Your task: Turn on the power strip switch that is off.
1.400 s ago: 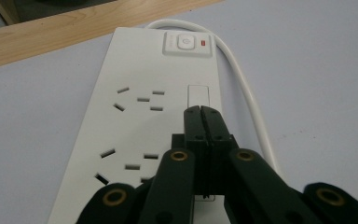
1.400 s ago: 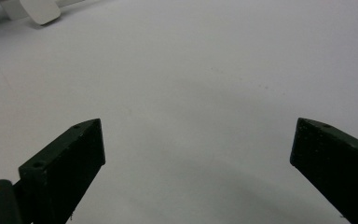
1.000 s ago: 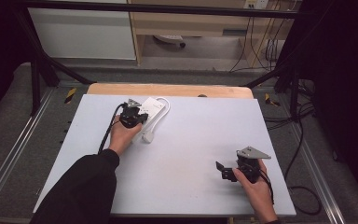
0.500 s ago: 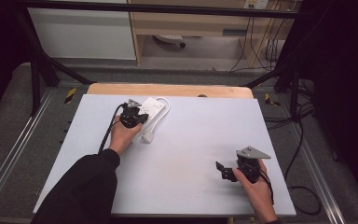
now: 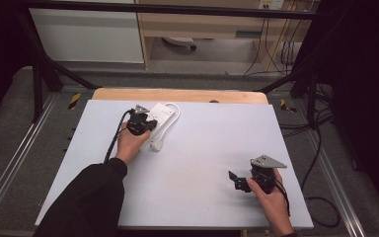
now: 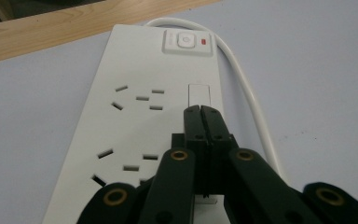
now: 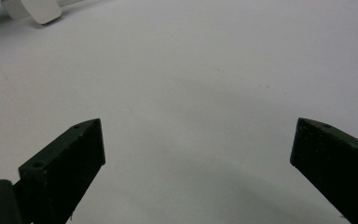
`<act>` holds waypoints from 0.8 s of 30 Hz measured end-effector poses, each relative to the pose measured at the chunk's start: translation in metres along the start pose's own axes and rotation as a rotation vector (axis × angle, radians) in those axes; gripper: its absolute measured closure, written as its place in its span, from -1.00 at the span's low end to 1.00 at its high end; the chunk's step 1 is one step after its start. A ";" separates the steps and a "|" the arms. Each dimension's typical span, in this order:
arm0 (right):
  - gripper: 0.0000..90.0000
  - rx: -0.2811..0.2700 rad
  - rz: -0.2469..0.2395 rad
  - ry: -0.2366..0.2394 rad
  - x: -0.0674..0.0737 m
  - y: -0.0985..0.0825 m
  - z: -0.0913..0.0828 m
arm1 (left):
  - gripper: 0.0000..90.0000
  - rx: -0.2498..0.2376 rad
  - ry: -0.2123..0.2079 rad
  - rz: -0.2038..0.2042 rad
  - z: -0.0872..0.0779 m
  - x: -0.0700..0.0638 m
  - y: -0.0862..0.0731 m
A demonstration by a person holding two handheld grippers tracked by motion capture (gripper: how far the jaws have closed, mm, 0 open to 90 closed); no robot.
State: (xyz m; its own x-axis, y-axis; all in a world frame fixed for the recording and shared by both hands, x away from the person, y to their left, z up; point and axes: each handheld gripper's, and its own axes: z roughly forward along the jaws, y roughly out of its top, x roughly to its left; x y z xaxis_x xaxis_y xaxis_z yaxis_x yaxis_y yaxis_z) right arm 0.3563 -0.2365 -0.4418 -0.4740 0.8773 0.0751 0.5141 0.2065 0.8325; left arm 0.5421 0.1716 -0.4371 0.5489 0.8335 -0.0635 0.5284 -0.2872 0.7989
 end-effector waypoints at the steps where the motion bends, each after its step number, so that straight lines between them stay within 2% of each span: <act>1: -0.92 -0.001 0.001 0.000 0.000 0.000 0.000 | 1.00 -0.001 -0.001 -0.003 0.000 0.000 0.000; 7: -0.92 -0.002 0.004 0.001 0.000 0.000 0.000 | 1.00 -0.003 -0.010 -0.017 0.000 0.001 0.000; 15: -0.92 0.000 0.007 0.003 0.000 0.000 0.000 | 1.00 -0.004 -0.007 -0.004 0.000 -0.001 0.000; 24: -0.92 -0.002 0.002 0.002 -0.001 0.000 0.000 | 1.00 -0.014 -0.014 -0.008 0.000 -0.002 0.000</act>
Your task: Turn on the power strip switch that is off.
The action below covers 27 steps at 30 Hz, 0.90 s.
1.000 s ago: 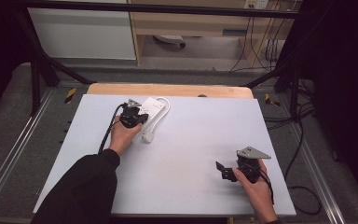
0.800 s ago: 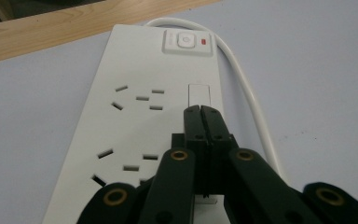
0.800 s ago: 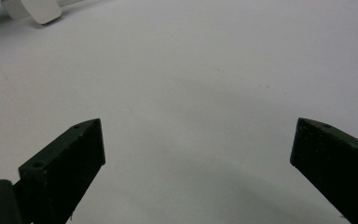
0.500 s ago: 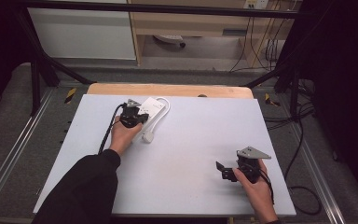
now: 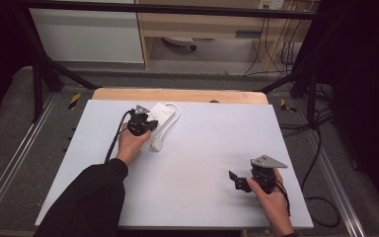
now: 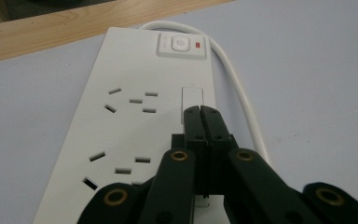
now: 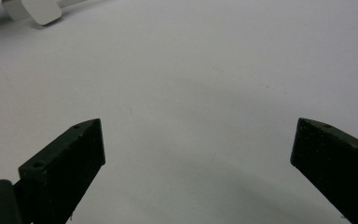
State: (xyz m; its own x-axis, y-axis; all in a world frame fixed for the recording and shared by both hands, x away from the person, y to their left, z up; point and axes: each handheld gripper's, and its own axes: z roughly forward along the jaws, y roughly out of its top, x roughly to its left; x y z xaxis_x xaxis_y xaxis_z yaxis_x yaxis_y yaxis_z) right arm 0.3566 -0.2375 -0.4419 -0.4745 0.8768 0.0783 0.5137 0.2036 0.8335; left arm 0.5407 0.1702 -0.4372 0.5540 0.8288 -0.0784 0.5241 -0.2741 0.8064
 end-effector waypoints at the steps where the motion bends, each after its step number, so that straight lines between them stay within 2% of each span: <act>1: -0.93 0.000 0.000 0.000 0.000 0.000 0.000 | 1.00 -0.002 0.001 -0.001 0.000 0.000 0.000; 7: -0.92 0.001 0.002 0.000 0.000 0.000 0.000 | 0.92 -0.011 0.004 -0.008 -0.001 0.000 0.001; 8: -0.92 0.003 0.003 0.001 0.001 0.000 0.000 | 0.85 -0.011 0.005 -0.011 -0.001 0.000 0.001; 16: -0.93 0.002 -0.006 0.002 0.001 0.000 0.000 | 0.70 -0.015 0.011 -0.016 -0.002 0.000 0.001; 22: -0.93 0.001 -0.007 0.001 0.001 0.000 0.000 | 0.53 -0.029 0.010 -0.024 -0.003 0.001 0.002; 27: -0.93 0.002 -0.011 0.001 0.001 0.000 0.000 | 0.27 -0.033 0.003 -0.031 -0.004 0.001 0.002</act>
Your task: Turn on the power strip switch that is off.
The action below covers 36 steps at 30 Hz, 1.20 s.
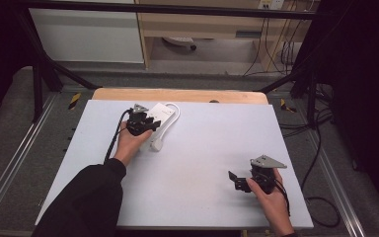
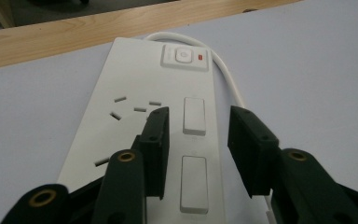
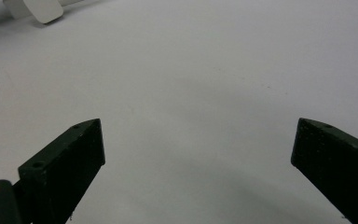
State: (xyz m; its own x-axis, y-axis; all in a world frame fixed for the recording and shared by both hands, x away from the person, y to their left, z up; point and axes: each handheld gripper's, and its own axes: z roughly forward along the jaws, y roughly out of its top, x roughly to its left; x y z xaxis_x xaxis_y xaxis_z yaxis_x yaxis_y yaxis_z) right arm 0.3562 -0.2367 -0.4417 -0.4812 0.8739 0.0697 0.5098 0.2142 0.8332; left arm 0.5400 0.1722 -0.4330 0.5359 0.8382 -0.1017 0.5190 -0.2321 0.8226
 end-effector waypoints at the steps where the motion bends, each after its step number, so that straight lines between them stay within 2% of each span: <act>1: -0.93 0.000 0.001 0.001 0.000 0.000 0.000 | 0.23 -0.001 -0.003 0.001 0.000 0.000 0.000; 8: -0.93 0.001 -0.002 0.000 0.000 0.000 0.000 | 0.03 -0.024 -0.019 -0.007 -0.002 0.000 0.001; 9: -0.93 0.000 -0.002 -0.001 0.001 0.000 0.000 | 0.00 -0.032 -0.036 -0.038 -0.003 0.000 0.002; 10: -0.93 0.000 -0.002 -0.001 0.001 0.000 0.000 | -0.03 -0.032 -0.036 -0.038 -0.003 0.000 0.002; 11: -0.93 0.000 -0.004 -0.001 0.001 0.000 0.000 | -0.06 -0.043 -0.045 -0.058 -0.004 0.000 0.003; 14: -0.93 0.000 0.000 0.000 0.001 0.000 0.000 | -0.15 -0.051 -0.037 -0.054 -0.005 0.000 0.004; 17: -0.93 0.000 -0.004 -0.001 0.001 0.000 0.000 | -0.38 -0.066 -0.024 -0.054 -0.007 -0.001 0.006; 19: -0.93 0.001 -0.003 -0.001 0.001 0.000 0.000 | -0.43 -0.068 -0.025 -0.056 -0.008 -0.001 0.006; 21: -0.93 0.001 -0.003 -0.001 0.001 0.000 0.000 | -0.57 -0.071 -0.041 -0.066 -0.008 -0.001 0.006; 22: -0.93 0.001 -0.003 -0.001 0.001 0.000 0.000 | -0.61 -0.075 -0.063 -0.080 -0.010 -0.001 0.007; 27: -0.93 0.000 -0.003 -0.001 0.001 0.000 0.000 | -0.74 -0.090 -0.071 -0.059 -0.013 -0.002 0.009; 36: -0.93 -0.001 -0.004 0.000 0.002 0.000 0.000 | -0.75 -0.085 -0.052 -0.036 -0.020 -0.005 0.012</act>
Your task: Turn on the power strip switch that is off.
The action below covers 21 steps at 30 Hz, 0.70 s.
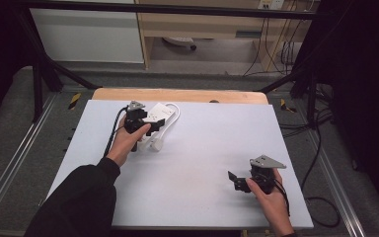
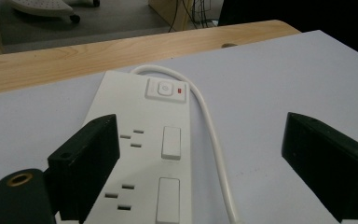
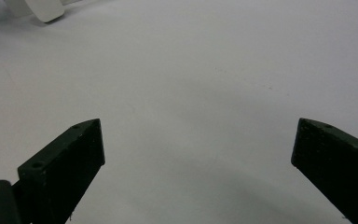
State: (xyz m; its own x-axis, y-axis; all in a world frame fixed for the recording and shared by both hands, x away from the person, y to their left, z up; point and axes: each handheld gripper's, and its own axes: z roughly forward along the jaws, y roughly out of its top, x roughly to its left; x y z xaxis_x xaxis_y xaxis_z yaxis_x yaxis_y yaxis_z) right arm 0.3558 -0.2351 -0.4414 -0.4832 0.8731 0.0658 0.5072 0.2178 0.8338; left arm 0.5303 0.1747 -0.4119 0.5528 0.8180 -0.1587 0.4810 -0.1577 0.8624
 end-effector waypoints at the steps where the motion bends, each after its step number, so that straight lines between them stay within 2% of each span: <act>1: -0.93 0.000 0.000 -0.001 0.000 0.000 0.000 | -0.75 0.000 0.005 0.002 -0.001 0.000 0.000; 6: -0.93 0.001 -0.001 0.003 0.001 0.000 0.000 | -0.79 -0.012 0.020 0.017 -0.007 -0.001 0.004; 16: -0.94 -0.001 -0.007 0.008 0.001 0.000 0.000 | -0.83 -0.007 0.018 0.020 -0.019 -0.004 0.006; 21: -0.94 0.000 -0.007 0.010 0.001 0.001 0.000 | -0.84 -0.029 0.016 0.028 -0.027 -0.006 0.007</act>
State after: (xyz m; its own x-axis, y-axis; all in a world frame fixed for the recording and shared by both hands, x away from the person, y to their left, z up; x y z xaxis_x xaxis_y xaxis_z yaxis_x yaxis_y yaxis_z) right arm 0.3559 -0.2340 -0.4410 -0.4938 0.8671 0.0656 0.5036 0.2237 0.8345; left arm 0.5119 0.1832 -0.3917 0.5549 0.8221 -0.1272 0.4455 -0.1646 0.8800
